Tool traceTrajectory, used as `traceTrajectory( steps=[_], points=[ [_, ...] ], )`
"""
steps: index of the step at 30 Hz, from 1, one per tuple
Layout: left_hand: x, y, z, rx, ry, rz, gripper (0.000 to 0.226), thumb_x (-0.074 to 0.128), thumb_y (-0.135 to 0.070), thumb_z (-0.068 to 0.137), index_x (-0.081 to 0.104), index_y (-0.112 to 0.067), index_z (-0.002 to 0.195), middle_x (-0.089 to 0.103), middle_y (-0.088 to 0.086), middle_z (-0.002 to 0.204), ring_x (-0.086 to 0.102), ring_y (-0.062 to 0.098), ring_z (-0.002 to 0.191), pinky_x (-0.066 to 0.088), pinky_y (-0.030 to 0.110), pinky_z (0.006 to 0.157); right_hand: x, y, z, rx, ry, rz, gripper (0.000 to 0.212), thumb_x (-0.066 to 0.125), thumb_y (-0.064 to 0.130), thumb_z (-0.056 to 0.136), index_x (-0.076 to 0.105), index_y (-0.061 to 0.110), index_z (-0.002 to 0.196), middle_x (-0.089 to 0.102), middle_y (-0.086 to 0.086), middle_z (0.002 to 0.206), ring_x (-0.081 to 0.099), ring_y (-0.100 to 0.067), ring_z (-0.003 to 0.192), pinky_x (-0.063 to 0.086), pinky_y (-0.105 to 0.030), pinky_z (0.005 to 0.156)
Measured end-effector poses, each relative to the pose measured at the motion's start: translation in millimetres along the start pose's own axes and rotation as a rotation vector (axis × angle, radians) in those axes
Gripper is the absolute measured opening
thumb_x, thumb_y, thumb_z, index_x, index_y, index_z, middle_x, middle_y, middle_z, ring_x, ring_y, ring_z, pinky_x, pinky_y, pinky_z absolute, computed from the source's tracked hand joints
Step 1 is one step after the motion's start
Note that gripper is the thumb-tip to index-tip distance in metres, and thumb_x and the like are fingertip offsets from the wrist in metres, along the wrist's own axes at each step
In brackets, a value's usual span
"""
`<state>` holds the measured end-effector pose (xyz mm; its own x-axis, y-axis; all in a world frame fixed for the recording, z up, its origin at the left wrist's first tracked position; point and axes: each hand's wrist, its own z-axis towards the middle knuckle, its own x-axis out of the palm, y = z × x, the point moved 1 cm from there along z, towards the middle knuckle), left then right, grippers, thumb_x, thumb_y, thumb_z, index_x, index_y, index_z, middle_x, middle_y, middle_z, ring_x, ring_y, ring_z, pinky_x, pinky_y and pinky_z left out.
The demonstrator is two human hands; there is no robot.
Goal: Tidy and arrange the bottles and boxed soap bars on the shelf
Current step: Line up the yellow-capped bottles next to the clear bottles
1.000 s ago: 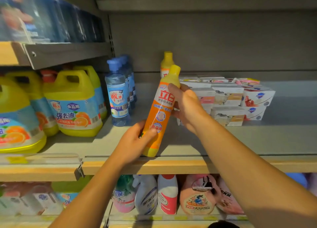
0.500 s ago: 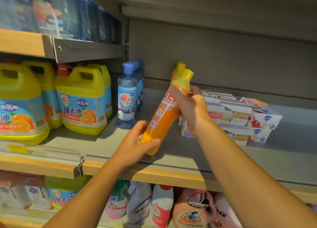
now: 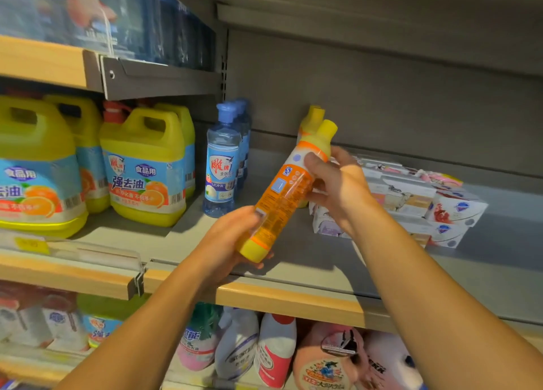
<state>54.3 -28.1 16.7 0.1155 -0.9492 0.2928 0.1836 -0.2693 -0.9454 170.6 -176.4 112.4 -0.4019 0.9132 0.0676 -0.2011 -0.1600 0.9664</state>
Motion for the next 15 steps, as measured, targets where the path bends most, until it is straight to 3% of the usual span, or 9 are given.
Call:
traceTrajectory(
  steps=[3, 5, 10, 15],
  points=[
    [4, 2, -2, 0.122, -0.083, 0.282, 0.062, 0.078, -0.045, 0.062, 0.058, -0.024, 0.118, 0.067, 0.003, 0.102, 0.068, 0.017, 0.084, 0.059, 0.038, 0.063, 8, 5, 0, -0.07, -0.095, -0.151, 0.061, 0.078, 0.039, 0.075, 0.048, 0.024, 0.126, 0.066, -0.003, 0.105, 0.071, -0.028, 0.092, 0.06, -0.05, 0.072],
    [2, 3, -3, 0.162, -0.157, 0.351, 0.063, 0.082, -0.037, 0.063, 0.053, -0.026, 0.118, 0.065, 0.002, 0.104, 0.069, 0.015, 0.085, 0.06, 0.038, 0.061, 15, 9, -3, -0.104, -0.12, -0.205, 0.07, 0.077, 0.046, 0.069, 0.046, 0.023, 0.127, 0.066, -0.002, 0.104, 0.07, -0.025, 0.093, 0.059, -0.05, 0.078],
    [-4, -1, -6, 0.037, 0.009, 0.077, 0.042, 0.067, -0.034, 0.082, 0.059, -0.015, 0.118, 0.069, 0.014, 0.103, 0.072, 0.033, 0.086, 0.057, 0.036, 0.054, 22, 12, -6, -0.069, -0.009, -0.168, 0.061, 0.067, 0.047, 0.074, 0.046, 0.027, 0.128, 0.066, -0.001, 0.102, 0.067, -0.021, 0.093, 0.058, -0.047, 0.079],
    [-3, -9, -6, -0.188, 0.123, -0.128, 0.059, 0.049, -0.047, 0.085, 0.056, -0.001, 0.12, 0.067, 0.02, 0.086, 0.063, 0.027, 0.06, 0.048, 0.027, 0.047, 22, 10, -8, 0.046, 0.143, 0.09, 0.039, 0.052, 0.014, 0.098, 0.045, 0.025, 0.134, 0.066, -0.009, 0.102, 0.067, -0.026, 0.086, 0.056, -0.032, 0.056]
  ],
)
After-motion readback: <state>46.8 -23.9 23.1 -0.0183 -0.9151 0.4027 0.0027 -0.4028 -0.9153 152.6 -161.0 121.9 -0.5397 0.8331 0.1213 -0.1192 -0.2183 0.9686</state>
